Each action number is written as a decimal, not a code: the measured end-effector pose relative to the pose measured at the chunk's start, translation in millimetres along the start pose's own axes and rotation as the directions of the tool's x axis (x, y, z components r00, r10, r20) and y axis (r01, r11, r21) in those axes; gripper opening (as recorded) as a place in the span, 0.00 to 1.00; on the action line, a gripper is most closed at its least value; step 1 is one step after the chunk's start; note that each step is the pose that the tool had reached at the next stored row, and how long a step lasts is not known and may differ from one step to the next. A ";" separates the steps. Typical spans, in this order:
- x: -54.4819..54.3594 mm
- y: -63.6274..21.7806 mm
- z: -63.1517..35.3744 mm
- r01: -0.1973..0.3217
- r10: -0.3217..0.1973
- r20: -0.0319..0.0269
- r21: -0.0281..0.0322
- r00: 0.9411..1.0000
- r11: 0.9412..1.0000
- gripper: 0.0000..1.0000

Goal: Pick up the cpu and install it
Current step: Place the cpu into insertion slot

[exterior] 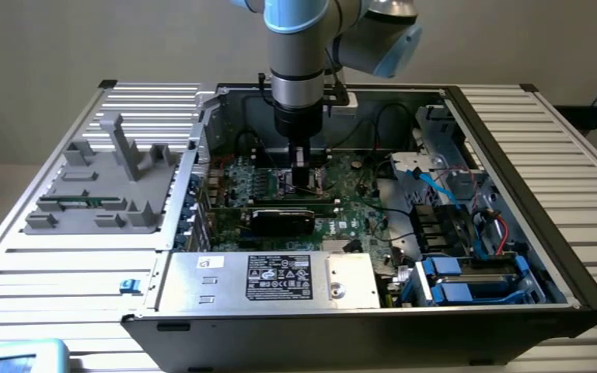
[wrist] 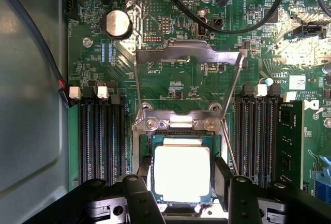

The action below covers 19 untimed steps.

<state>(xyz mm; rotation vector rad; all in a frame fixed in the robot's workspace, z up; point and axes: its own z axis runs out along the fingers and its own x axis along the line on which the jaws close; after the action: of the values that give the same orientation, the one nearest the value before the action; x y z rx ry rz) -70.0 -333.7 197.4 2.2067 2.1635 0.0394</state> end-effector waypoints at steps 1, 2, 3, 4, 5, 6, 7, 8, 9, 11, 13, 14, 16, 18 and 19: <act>0.0 -0.2 0.0 -0.001 0.001 0.000 -0.001 1.000 1.000 0.56; -0.1 -0.5 -0.1 -0.003 0.003 0.000 -0.003 1.000 1.000 0.56; 0.0 -0.8 -0.1 -0.005 0.005 0.000 -0.004 1.000 1.000 0.56; 0.0 -1.1 -0.1 -0.006 0.006 0.000 -0.004 1.000 1.000 0.56; 0.0 -1.2 -0.1 -0.006 0.006 0.000 -0.004 1.000 1.000 0.56; 0.0 -1.3 -0.1 -0.006 0.006 0.000 -0.004 1.000 1.000 0.56; -0.1 -1.4 -0.1 -0.006 0.006 0.000 -0.004 1.000 1.000 0.56; 0.0 -1.5 -0.1 -0.006 0.006 0.000 -0.005 1.000 1.000 0.56; -0.1 -1.9 -0.2 -0.007 0.007 0.000 -0.006 1.000 1.000 0.56; -0.1 -2.0 -0.1 -0.008 0.008 -0.001 -0.007 1.000 1.000 0.56; -0.1 -2.0 -0.1 -0.010 0.010 -0.002 -0.007 1.000 1.000 0.56; -0.1 -2.1 -0.1 -0.011 0.011 -0.003 -0.007 1.000 1.000 0.56; -0.2 -2.2 -0.1 -0.012 0.012 -0.005 -0.007 1.000 1.000 0.56; -0.2 -2.2 0.0 -0.012 0.012 -0.007 -0.008 1.000 1.000 0.56; -0.2 -2.2 0.0 -0.012 0.012 -0.007 -0.008 1.000 1.000 0.56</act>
<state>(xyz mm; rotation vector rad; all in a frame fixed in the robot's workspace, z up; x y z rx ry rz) -72.2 -333.8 197.2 2.2183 2.1503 0.0555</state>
